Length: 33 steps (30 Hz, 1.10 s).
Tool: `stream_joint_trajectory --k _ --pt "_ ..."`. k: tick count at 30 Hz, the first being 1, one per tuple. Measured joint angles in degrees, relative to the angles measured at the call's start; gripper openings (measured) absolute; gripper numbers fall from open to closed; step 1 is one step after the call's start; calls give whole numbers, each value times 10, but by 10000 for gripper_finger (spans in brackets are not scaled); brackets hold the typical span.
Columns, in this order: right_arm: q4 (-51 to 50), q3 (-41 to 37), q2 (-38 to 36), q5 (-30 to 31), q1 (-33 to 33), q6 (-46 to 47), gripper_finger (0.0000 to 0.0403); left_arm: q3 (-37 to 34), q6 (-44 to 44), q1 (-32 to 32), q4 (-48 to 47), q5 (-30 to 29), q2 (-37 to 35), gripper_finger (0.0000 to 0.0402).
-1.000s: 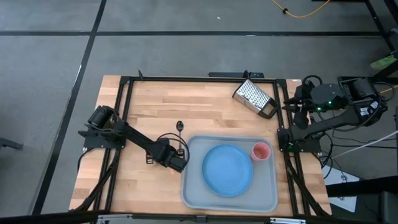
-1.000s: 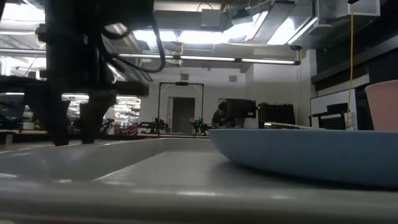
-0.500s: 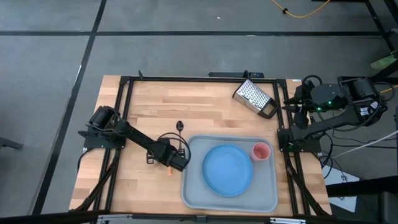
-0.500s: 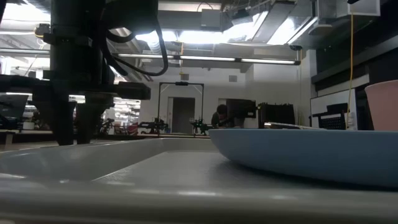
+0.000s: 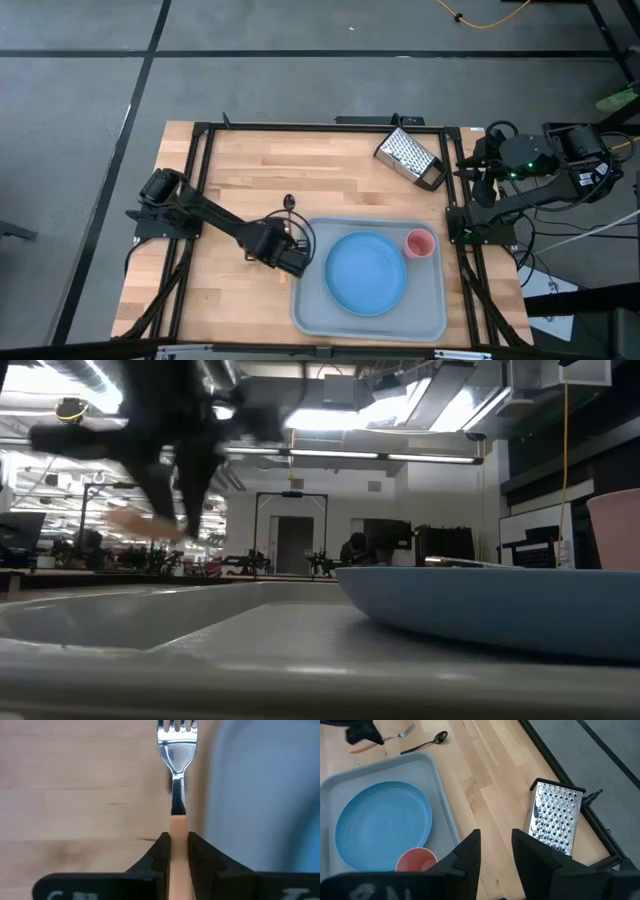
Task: Pick and place plate/cup/fork/spoon on tray
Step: Put the orange fork on the gray tray to the left of the blue plate
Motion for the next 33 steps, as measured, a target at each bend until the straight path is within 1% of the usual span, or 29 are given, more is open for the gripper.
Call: stream_joint_trajectory --k 4,8,15,22,27,33 --pt "0 0 0 0 0 0 115 64 11 -2 8 -44 5 38" --pt "0 0 0 -6 0 0 115 119 13 -2 18 -38 37 38" --pt "0 0 0 -21 0 0 115 207 27 -13 12 -35 140 38" --pt "0 0 0 -35 0 0 115 224 -14 -23 13 12 192 38" --pt "0 0 0 -35 0 0 115 224 -35 -31 11 16 204 38" --pt "0 0 0 -35 0 0 115 225 -35 -30 9 15 203 73"
